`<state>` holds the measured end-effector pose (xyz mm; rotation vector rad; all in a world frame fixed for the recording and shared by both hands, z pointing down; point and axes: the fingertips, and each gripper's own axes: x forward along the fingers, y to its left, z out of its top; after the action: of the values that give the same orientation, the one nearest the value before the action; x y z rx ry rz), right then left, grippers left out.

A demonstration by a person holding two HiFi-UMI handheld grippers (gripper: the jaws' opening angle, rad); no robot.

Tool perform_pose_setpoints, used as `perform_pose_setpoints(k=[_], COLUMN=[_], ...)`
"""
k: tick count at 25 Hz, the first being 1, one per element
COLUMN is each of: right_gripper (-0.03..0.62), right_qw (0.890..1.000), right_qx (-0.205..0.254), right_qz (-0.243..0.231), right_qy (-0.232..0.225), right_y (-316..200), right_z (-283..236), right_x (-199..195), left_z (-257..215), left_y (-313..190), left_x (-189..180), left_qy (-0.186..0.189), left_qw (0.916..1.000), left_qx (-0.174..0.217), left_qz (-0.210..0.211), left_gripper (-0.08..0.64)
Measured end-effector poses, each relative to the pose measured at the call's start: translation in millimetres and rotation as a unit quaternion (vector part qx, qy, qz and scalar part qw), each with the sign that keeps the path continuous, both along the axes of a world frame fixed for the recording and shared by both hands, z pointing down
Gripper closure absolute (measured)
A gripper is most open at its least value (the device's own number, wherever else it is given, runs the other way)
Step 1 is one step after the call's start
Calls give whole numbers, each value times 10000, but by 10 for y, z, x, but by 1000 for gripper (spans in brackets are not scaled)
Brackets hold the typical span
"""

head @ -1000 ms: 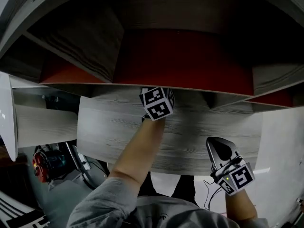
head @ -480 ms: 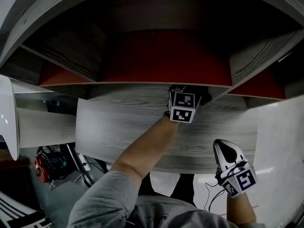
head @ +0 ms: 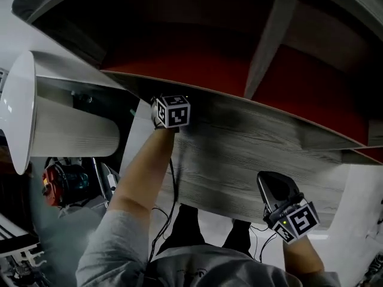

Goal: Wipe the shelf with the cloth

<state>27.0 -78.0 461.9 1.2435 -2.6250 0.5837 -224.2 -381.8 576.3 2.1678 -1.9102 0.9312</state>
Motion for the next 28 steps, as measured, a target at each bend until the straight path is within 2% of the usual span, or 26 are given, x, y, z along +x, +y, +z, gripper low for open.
perform_pose_setpoints(k=[3,6,9,11,13,15,19,23,26,28], right_gripper=[571,571,571,571,571,571,571,571,571,571], right_qw=[9997,9997,9999,10000,9998,9992,9967,9922,9872,9859], right_qx=[-4,34,24,-26,-72,-81,-105,-228,-140,-53], right_qz=[-225,-255,-164,-33,161,361,792,1223,1585,1670], right_qy=[11,24,-6,-58,-115,-159,-145,-35,-78,-50], right_y=[-122,-193,-183,-137,-62,32,288,658,816,865], right_z=[-50,-79,-45,6,51,72,108,188,143,88], right_x=[-310,-423,-296,-91,159,428,1054,1670,2042,2219], left_z=[217,355,361,354,368,425,486,376,418,429], left_y=[-161,-266,-291,-194,6,267,738,1121,1303,1426], left_x=[-305,-281,-195,147,792,1534,2900,4076,4553,4727], left_qy=[75,-58,10,183,296,382,603,870,1014,1360], left_qw=[9980,9970,9964,9962,9948,9898,9697,9360,9127,8935], left_qx=[-466,-649,-741,-825,-926,-1082,-1361,-1332,-1390,-1476], left_qz=[-420,-427,-415,-188,288,846,1937,3140,3706,4017], left_gripper=[476,477,485,483,483,483,483,479,477,474])
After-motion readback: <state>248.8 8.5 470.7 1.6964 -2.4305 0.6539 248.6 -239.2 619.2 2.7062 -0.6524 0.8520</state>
